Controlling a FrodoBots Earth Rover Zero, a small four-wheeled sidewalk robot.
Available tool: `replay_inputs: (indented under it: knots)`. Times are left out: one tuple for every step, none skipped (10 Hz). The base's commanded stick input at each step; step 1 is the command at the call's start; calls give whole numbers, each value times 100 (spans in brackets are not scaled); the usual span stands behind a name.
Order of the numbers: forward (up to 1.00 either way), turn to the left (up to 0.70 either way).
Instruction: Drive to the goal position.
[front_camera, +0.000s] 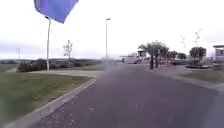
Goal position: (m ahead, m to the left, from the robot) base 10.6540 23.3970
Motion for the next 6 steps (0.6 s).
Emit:
replay_inputs:
  knots:
    - [0, 0]
    - [0, 0]
    - [0, 0]
    - [2, 0]
    - [4, 0]
    - [85, 0]
